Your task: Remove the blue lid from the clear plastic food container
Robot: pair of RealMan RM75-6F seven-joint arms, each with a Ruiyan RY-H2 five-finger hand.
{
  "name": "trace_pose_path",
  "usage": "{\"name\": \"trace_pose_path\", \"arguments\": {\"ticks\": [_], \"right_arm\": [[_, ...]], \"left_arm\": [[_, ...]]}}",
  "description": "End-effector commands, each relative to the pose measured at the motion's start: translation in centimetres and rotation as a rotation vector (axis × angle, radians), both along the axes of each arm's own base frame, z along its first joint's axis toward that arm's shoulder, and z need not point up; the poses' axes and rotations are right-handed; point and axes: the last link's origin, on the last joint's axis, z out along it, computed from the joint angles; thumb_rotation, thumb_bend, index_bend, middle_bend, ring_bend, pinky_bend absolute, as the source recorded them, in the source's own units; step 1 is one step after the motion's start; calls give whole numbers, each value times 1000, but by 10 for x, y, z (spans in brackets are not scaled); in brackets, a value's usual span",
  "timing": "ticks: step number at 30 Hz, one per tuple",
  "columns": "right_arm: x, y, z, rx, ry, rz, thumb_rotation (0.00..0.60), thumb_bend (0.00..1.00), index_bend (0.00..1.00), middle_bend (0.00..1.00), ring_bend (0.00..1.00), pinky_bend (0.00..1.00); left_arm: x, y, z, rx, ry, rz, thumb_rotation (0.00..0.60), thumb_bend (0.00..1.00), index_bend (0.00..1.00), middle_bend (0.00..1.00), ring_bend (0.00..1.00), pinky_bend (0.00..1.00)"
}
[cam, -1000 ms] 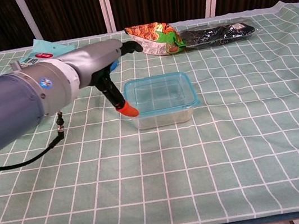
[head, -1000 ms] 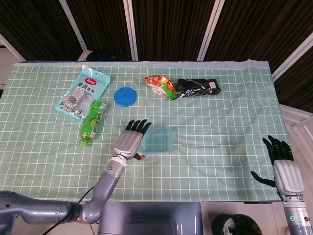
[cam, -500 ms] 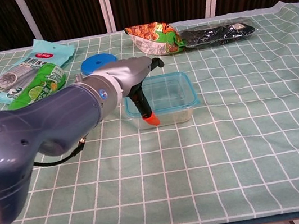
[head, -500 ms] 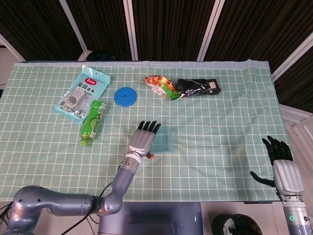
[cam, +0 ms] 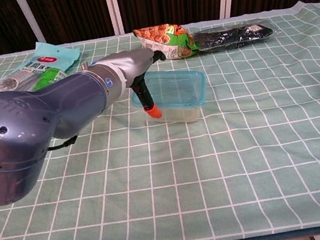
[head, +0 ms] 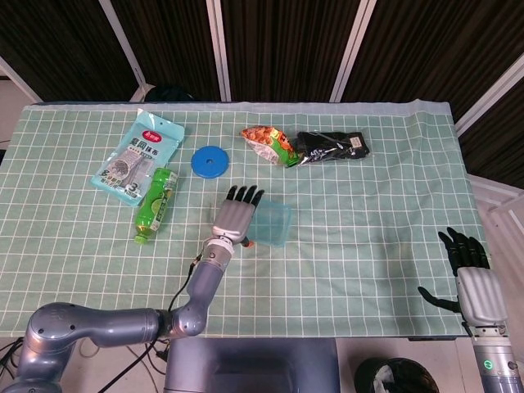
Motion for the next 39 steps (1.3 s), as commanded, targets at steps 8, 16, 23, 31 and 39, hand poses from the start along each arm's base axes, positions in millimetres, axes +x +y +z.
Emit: {"name": "trace_pose_path", "arguments": {"ticks": [8, 16, 23, 31, 39], "right_arm": [[0, 0, 0, 0, -2, -2, 600, 266, 0, 0, 0, 0], [-1, -1, 1, 0, -3, -8, 600, 267, 0, 0, 0, 0], [0, -1, 2, -4, -3, -10, 600, 267, 0, 0, 0, 0], [0, -1, 1, -7, -6, -9, 600, 266, 0, 0, 0, 0], [0, -1, 1, -7, -4, -11, 600, 266, 0, 0, 0, 0]], "left_arm": [[1, 3, 10, -78, -9, 26, 600, 0, 0, 0, 0, 0], [27, 16, 11, -146, 23, -42, 600, 0, 0, 0, 0, 0], [44, 33, 9, -204, 90, -77, 600, 0, 0, 0, 0, 0], [44, 40, 3, -254, 165, -56, 600, 0, 0, 0, 0, 0], [42, 46, -3, -249, 179, -33, 600, 35, 0, 37, 67, 200]]}}
